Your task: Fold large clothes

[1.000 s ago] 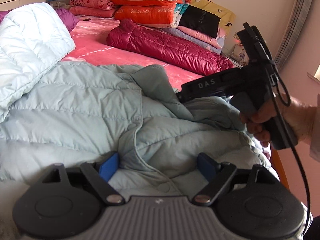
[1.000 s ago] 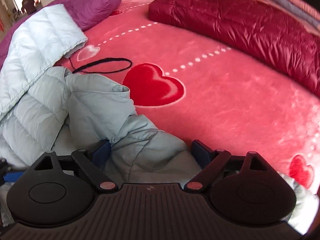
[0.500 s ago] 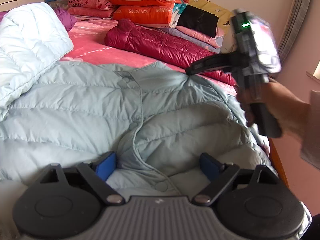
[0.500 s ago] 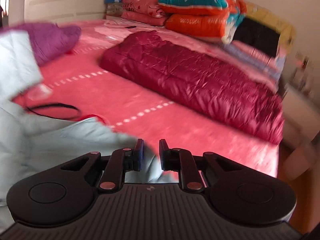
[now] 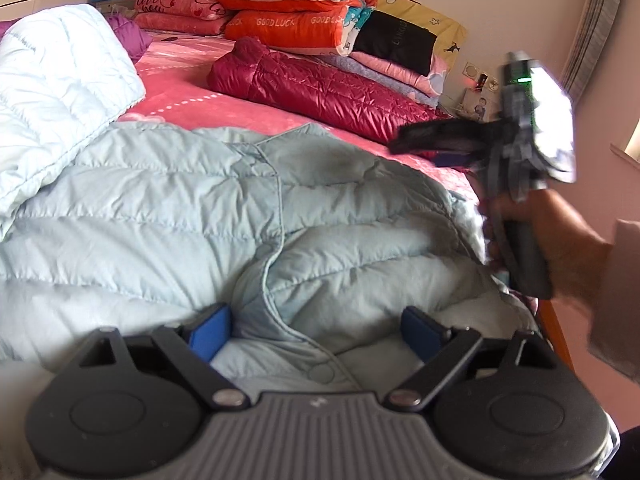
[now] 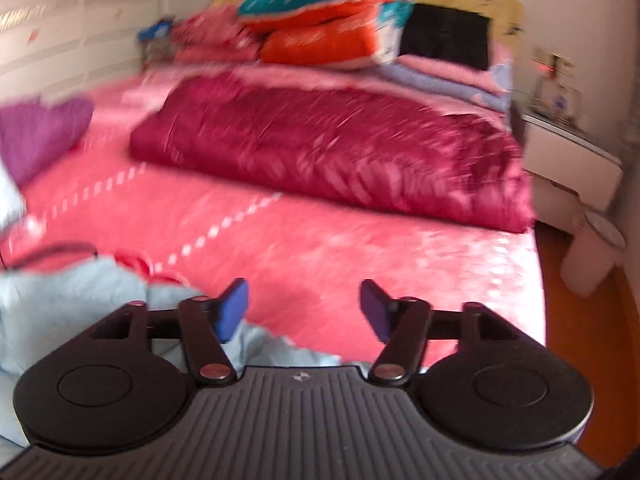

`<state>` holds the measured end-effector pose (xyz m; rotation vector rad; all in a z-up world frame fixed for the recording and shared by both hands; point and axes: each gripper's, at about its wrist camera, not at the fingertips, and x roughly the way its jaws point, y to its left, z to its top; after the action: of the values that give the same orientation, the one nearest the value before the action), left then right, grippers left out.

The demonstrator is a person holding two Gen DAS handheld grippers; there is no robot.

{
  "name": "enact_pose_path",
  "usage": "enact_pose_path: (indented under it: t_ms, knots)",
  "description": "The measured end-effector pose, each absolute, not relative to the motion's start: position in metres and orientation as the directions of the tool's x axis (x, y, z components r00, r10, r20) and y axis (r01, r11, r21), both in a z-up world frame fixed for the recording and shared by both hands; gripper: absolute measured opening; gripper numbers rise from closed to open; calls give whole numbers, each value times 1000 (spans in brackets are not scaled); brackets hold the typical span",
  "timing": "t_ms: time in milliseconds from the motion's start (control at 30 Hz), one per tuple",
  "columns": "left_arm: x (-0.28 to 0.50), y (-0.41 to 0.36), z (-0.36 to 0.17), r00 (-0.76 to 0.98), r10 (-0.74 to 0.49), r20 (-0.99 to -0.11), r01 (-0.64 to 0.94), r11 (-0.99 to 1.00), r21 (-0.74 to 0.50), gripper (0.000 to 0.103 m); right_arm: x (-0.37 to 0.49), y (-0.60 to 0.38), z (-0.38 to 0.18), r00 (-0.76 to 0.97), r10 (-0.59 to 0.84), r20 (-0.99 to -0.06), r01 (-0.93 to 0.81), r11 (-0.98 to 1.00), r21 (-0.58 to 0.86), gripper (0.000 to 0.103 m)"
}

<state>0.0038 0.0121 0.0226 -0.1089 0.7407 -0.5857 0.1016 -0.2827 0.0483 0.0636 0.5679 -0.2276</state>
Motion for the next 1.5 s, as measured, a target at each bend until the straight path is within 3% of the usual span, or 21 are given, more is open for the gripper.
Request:
enact_pose_path:
  t_ms: [167,367,700,900,1033,1200,1500]
  knots:
    - [-2,9,17,608,-535,-586,481,836,-265,94,52,-292,69,839,-252,-482,321,945,65,100]
    - [-10,9,14,634,-537,-557,501,834,-233,95,-20,-311,68,810,-347,-473,468,868,165,101]
    - [-17,11,14,652,-535,-537,504,835,-220,95,-103,-377,32,720,-373,-585,662,623,417,103]
    - [-19,6,13,661,-512,-549,508,844,-175,96,-146,-431,-25,794,-231,-563,608,262,749,103]
    - [-19,3,12,660,-503,-558,513,844,-154,98,-159,-446,-79,841,-130,-526,525,-43,850,103]
    - [-21,-2,12,667,-484,-567,514,849,-121,99,-162,-441,-132,898,-103,-429,377,-325,867,103]
    - [-23,-8,10,678,-453,-578,511,857,-72,100,-151,-430,-172,883,-147,-445,314,-519,795,103]
